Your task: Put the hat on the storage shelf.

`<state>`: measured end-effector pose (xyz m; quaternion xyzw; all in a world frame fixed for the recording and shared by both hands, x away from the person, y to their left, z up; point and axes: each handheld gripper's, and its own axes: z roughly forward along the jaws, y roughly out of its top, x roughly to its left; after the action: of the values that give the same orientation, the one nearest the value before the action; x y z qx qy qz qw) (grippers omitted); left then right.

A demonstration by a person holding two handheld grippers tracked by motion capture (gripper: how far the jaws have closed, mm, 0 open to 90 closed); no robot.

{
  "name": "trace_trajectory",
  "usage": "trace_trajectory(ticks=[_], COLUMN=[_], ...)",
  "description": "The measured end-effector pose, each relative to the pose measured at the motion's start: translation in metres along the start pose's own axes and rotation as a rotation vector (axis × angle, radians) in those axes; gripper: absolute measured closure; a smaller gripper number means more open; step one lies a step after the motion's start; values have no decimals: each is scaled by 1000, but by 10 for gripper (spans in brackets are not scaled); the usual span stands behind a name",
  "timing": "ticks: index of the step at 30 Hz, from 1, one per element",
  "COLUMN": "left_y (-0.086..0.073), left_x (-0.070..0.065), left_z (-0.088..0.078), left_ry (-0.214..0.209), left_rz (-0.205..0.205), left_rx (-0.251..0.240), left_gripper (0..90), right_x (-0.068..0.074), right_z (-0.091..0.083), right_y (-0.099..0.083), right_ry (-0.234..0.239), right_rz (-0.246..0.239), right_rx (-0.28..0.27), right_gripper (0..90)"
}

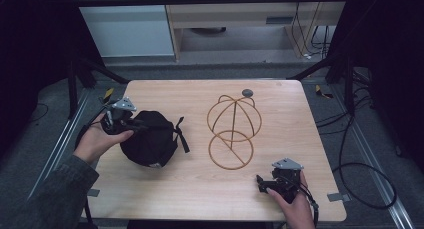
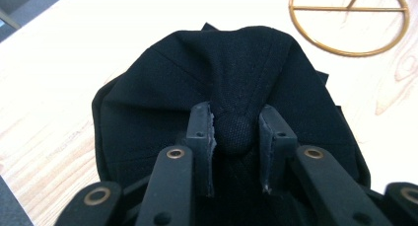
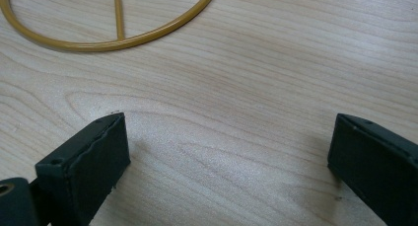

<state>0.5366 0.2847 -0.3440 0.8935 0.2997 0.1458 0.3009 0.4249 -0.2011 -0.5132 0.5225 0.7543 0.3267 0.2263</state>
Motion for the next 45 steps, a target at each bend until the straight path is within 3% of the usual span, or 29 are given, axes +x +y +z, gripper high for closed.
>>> trace_trajectory(ticks=[12,36,45], left_y=[9,30,45], left_x=[-17,-48,-61], left_z=[-37,-74,-93], left_ry=[12,11,10], left_rz=[54,133,163], left_rx=[-87,-193,-265], left_gripper=[715,723,724], right_x=[0,0,0], right_z=[0,0,0], right_y=[0,0,0], right_ry=[4,6,6], right_rz=[5,6,7], right_rx=[2,3,3], right_gripper=[22,20,20])
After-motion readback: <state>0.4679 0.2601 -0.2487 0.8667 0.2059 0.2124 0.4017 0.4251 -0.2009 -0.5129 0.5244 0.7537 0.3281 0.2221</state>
